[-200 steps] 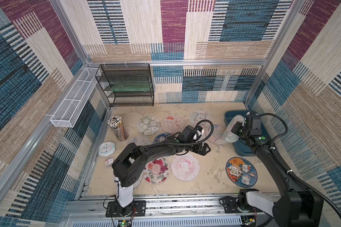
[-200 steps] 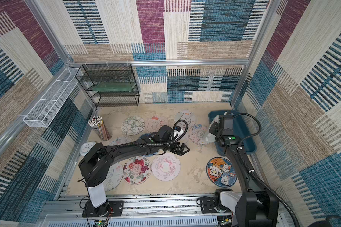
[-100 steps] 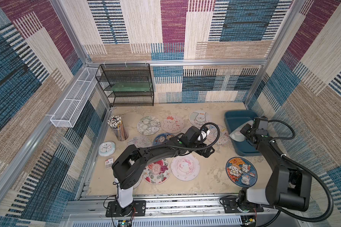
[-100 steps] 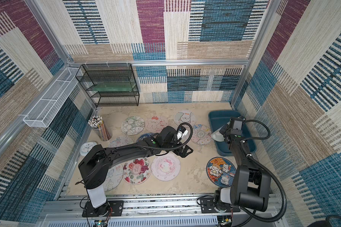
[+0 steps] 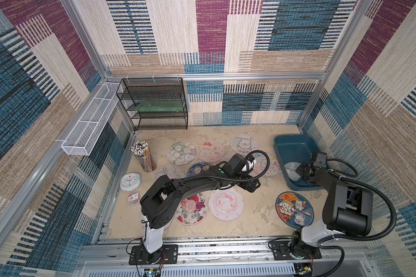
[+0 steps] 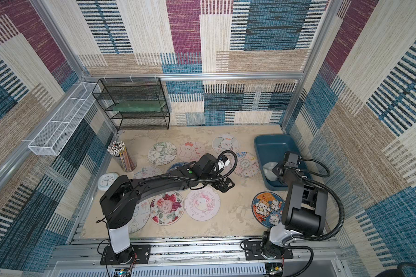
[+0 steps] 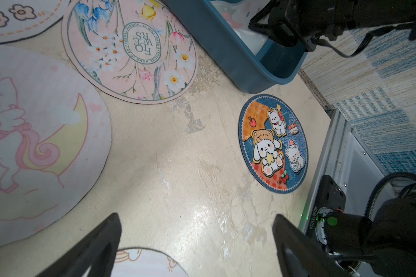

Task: Put the coasters into the storage box
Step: Place the coaster in the storage box.

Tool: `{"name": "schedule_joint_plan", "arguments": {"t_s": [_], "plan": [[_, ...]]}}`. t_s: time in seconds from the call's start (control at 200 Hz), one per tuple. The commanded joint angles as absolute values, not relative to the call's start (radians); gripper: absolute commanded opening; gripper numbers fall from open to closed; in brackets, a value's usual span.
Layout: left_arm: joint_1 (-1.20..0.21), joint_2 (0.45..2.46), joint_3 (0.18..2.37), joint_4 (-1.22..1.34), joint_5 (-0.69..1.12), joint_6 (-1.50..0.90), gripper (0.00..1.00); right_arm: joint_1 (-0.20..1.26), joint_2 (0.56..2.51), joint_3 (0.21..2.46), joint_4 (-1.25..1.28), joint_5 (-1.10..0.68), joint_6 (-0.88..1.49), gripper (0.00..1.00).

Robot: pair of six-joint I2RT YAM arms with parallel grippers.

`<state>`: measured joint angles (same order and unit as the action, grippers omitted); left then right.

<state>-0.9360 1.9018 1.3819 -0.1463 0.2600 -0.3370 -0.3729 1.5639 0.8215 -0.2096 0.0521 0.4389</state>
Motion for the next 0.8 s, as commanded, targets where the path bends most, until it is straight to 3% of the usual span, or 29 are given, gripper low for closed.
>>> {"name": "schedule_joint_plan", "arguments": {"t_s": [0.0,0.12,0.19,0.411,0.646,0.676,0.791], "plan": [[-0.936,1.909,1.394,-0.158,0.251,-0.296,0.97,-0.387,1.579,0.821,-0.192,0.073,0.416,0.08],[-0.936,1.913,1.397,-0.162,0.250,-0.293,0.97,-0.408,1.586,0.822,-0.187,0.076,0.416,0.09],[-0.937,1.914,1.399,-0.162,0.250,-0.291,0.97,-0.414,1.590,0.824,-0.181,0.076,0.415,0.16],[-0.936,1.928,1.417,-0.188,0.255,-0.284,0.97,-0.417,1.589,0.825,-0.170,0.034,0.397,0.51],[-0.937,1.939,1.433,-0.212,0.255,-0.280,0.97,-0.416,1.497,0.793,-0.174,0.024,0.393,1.00],[-0.936,1.940,1.435,-0.214,0.256,-0.280,0.97,-0.415,1.482,0.789,-0.176,0.018,0.393,0.95],[-0.938,1.948,1.444,-0.227,0.266,-0.284,0.97,-0.398,1.419,0.781,-0.193,0.013,0.379,0.95]]}}
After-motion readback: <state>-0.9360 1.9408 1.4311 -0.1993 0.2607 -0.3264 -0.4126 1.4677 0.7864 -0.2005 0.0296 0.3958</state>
